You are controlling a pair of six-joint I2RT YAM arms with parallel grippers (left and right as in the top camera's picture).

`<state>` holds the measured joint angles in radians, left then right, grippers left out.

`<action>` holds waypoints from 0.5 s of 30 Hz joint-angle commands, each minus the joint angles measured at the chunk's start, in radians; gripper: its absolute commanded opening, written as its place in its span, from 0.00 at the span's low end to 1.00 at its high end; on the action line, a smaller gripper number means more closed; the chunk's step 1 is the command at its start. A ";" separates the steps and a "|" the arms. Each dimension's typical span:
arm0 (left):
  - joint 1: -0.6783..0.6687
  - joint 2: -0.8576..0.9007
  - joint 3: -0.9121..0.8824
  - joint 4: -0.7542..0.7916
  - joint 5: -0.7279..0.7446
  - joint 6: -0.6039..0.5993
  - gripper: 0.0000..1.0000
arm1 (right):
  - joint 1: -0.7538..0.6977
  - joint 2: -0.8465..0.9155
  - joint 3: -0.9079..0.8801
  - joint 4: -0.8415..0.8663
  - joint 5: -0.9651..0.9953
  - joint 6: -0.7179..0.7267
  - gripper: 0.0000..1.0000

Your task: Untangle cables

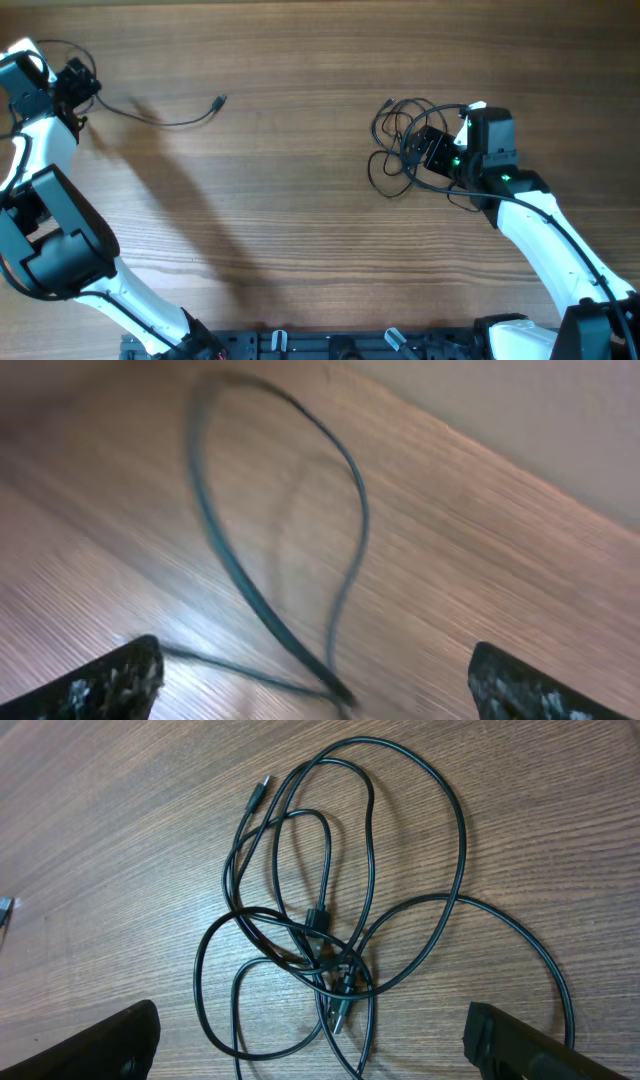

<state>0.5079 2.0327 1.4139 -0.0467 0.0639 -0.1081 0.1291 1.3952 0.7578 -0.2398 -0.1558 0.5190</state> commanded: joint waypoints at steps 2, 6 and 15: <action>-0.023 -0.015 0.006 -0.125 0.362 -0.370 1.00 | 0.002 0.009 0.001 0.002 -0.001 0.005 1.00; -0.035 -0.015 0.006 -0.119 0.798 -0.373 1.00 | 0.002 0.009 0.001 0.002 -0.001 0.005 1.00; -0.298 -0.025 0.006 -0.488 0.854 -0.392 1.00 | 0.002 0.009 0.001 0.002 -0.001 0.005 1.00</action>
<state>0.2943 2.0327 1.4197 -0.4835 0.9268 -0.4953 0.1291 1.3952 0.7578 -0.2398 -0.1558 0.5190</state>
